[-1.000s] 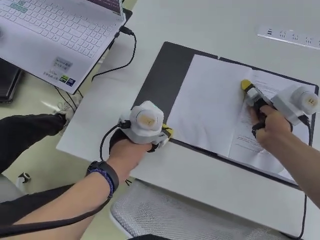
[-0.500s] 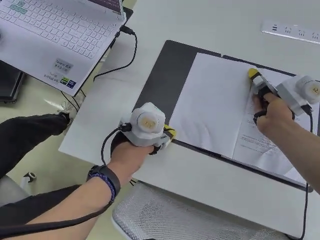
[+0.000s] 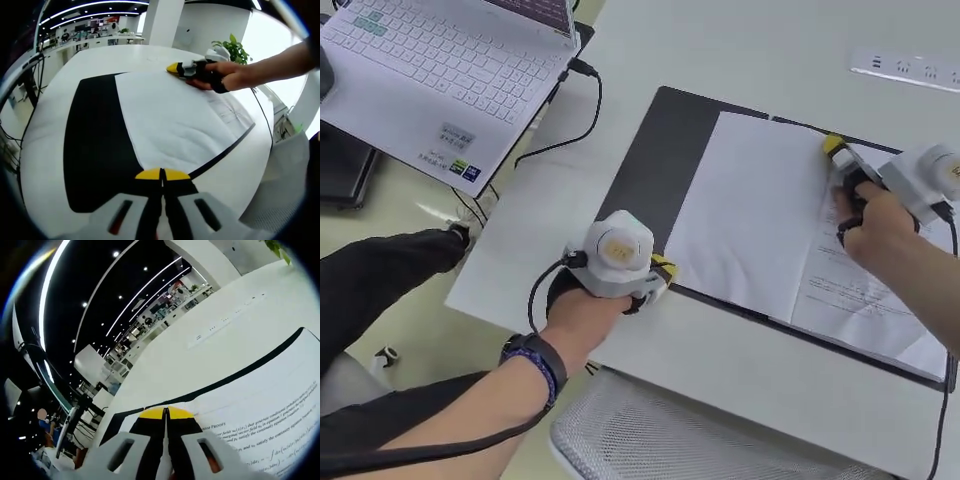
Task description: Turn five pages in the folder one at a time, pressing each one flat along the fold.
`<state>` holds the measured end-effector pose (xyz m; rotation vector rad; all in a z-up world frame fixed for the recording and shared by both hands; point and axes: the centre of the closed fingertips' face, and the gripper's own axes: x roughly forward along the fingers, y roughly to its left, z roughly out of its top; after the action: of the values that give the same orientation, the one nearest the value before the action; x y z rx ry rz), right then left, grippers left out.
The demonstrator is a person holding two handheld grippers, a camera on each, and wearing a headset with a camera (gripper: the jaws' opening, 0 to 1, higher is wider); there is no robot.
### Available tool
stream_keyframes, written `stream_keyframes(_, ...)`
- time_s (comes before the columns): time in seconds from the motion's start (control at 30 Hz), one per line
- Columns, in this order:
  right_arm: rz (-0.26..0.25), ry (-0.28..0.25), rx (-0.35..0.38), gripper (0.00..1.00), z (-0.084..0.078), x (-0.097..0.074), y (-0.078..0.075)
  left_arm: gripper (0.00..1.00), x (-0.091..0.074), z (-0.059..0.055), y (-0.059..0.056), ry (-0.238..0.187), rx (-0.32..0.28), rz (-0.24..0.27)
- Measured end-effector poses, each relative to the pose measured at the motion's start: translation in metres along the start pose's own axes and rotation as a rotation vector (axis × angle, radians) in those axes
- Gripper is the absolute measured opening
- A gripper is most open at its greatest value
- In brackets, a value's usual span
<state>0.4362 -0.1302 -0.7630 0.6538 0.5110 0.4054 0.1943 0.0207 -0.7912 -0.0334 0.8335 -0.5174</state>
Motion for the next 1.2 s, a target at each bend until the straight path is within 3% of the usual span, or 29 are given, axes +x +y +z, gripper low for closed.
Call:
stream_keyframes(0.23,0.047,0.035,-0.029,0.00,-0.012,-0.016,0.012,0.00,0.000,0.000,0.000,-0.002,0.000,0.002)
stream_keyframes(0.77,0.078,0.062,-0.032,0.00,-0.029,-0.039,0.026,0.00,0.001,0.000,0.000,-0.013,-0.018,0.005)
stream_keyframes(1.2,0.097,0.078,-0.072,0.00,-0.047,-0.069,0.031,0.00,0.001,0.000,0.000,-0.022,-0.025,0.000)
